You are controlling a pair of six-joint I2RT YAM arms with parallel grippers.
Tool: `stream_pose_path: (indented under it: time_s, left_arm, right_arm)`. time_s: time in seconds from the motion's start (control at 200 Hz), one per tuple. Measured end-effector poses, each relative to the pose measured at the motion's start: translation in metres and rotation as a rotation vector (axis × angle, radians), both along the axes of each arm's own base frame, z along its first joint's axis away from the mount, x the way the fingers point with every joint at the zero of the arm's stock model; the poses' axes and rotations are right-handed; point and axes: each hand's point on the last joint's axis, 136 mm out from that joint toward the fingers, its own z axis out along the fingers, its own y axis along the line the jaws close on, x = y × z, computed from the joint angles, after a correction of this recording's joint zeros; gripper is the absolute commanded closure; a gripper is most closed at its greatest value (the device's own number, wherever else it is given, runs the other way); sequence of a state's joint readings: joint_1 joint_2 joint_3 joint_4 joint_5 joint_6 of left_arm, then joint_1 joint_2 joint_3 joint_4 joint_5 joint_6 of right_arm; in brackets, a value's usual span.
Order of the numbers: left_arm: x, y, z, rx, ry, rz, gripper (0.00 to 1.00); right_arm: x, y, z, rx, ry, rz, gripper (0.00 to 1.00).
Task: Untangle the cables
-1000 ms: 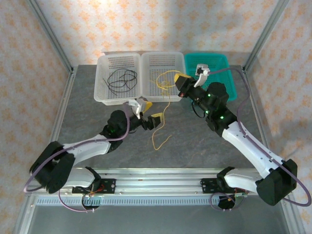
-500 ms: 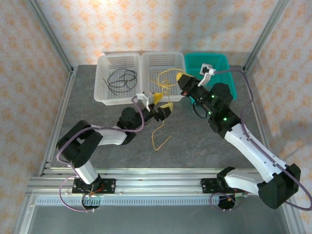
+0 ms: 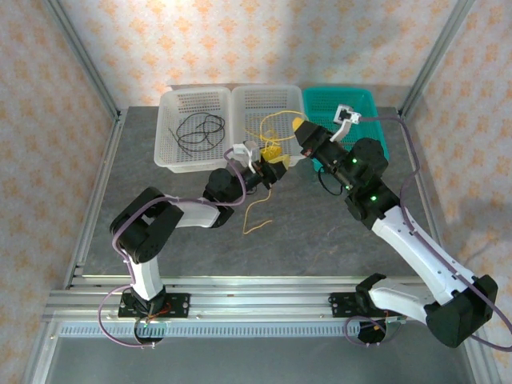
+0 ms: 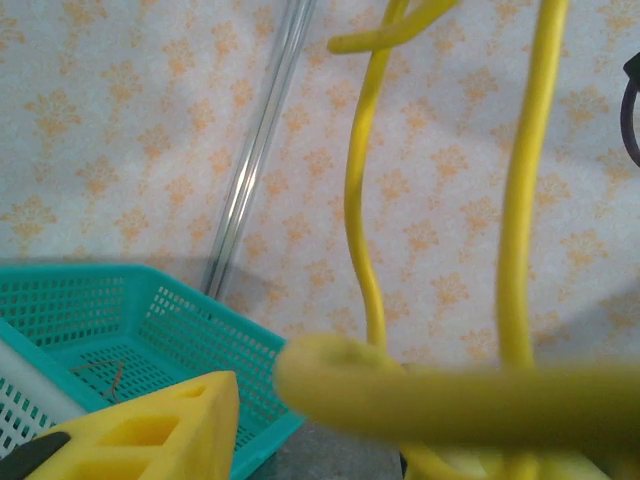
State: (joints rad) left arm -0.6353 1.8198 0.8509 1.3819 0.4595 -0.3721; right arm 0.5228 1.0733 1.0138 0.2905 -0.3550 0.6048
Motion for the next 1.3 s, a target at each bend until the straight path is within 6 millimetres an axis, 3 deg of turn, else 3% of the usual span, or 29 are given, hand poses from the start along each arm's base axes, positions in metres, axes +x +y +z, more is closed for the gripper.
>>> stream_pose_path:
  time_s: [0.07, 0.255, 0.365, 0.541, 0.681, 0.831, 0.971, 1.131, 1.297]
  left_arm:
    - [0.0, 0.001, 0.0, 0.004, -0.005, 0.003, 1.0]
    - [-0.013, 0.012, -0.007, 0.022, 0.011, 0.012, 1.0]
    - [-0.015, 0.032, -0.013, 0.032, 0.027, 0.042, 1.0]
    - [0.0, 0.076, -0.029, 0.055, 0.08, 0.152, 1.0]
    - [0.017, 0.108, -0.04, 0.08, 0.143, 0.264, 1.0]
    - [0.025, 0.127, -0.048, 0.119, 0.192, 0.338, 1.0]
    - [0.025, 0.135, -0.048, 0.148, 0.211, 0.359, 1.0]
    - [0.019, 0.134, -0.019, 0.157, 0.212, 0.34, 1.0]
    - [0.021, 0.128, 0.067, 0.125, 0.101, 0.341, 1.0]
  right_arm:
    - [0.001, -0.007, -0.004, -0.014, 0.018, -0.038, 1.0]
    - [0.003, -0.037, -0.002, -0.128, 0.033, -0.206, 1.0]
    - [0.002, -0.055, -0.004, -0.222, 0.041, -0.294, 1.0]
    - [-0.007, -0.074, -0.01, -0.34, 0.047, -0.367, 1.0]
    - [-0.015, -0.093, 0.002, -0.376, 0.025, -0.433, 1.0]
    - [-0.023, -0.107, 0.023, -0.376, -0.011, -0.485, 1.0]
    - [-0.024, -0.117, 0.022, -0.394, 0.0, -0.531, 1.0]
    - [-0.018, -0.119, -0.004, -0.434, 0.052, -0.552, 1.0]
    - [-0.008, -0.116, -0.066, -0.506, 0.166, -0.541, 1.0]
